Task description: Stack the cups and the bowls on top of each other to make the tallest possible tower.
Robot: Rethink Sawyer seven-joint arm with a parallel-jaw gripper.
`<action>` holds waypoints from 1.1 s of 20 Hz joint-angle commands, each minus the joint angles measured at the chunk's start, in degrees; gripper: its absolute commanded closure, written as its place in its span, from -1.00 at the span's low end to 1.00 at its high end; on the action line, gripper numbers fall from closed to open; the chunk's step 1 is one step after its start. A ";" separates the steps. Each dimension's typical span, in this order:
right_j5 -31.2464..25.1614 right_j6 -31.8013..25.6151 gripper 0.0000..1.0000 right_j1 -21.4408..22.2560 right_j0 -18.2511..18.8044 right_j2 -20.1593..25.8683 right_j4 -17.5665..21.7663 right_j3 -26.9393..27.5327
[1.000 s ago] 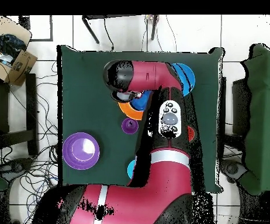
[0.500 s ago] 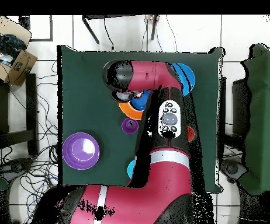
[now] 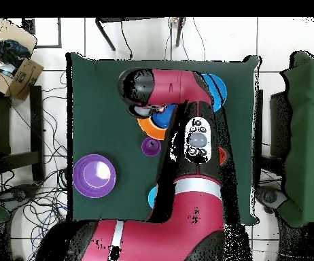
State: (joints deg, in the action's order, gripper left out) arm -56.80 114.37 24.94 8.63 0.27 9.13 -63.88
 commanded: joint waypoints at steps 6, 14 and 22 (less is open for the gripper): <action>1.35 -12.64 -1.00 5.50 2.78 7.73 1.92 -9.22; 1.00 -13.97 -1.00 10.56 4.47 9.82 2.09 -11.01; -5.51 -15.41 -1.00 11.02 5.18 10.76 4.09 -4.34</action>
State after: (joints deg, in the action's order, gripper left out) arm -56.82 114.37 35.90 13.09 4.88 9.28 -68.61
